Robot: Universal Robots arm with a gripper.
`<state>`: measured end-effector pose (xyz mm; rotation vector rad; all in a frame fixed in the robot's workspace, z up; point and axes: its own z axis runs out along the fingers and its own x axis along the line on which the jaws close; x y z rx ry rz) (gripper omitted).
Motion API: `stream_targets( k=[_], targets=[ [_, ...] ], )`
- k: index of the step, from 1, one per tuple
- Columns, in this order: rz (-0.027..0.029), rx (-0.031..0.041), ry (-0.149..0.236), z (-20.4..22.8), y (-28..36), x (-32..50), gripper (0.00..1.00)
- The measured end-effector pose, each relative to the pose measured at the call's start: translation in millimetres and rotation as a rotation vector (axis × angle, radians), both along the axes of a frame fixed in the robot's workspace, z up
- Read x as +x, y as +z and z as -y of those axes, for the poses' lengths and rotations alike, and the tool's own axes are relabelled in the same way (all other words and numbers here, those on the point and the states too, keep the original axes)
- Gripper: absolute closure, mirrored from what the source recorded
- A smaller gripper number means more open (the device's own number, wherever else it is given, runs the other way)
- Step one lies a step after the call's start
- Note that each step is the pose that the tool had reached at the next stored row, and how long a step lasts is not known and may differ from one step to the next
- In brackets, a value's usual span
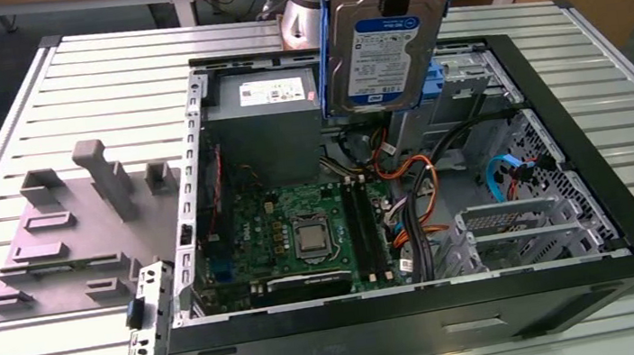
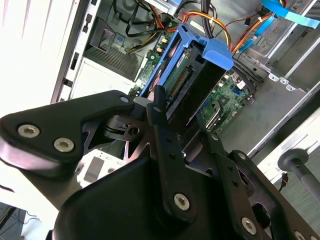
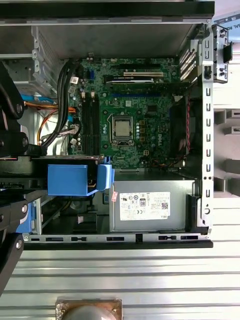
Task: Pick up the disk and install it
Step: 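Pick up the disk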
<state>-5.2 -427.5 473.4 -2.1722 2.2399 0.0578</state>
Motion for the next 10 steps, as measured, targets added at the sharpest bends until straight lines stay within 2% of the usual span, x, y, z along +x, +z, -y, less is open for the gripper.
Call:
stream_targets(
  k=[4,6,10],
  targets=[
    [-0.0001,0.0003,0.000,5.9,-0.1,0.0,0.65],
    [0.0000,0.0009,0.000,14.3,-0.1,-0.1,0.65],
    [-0.0001,0.0012,0.000,22.2,-0.1,0.0,0.65]
  ],
)
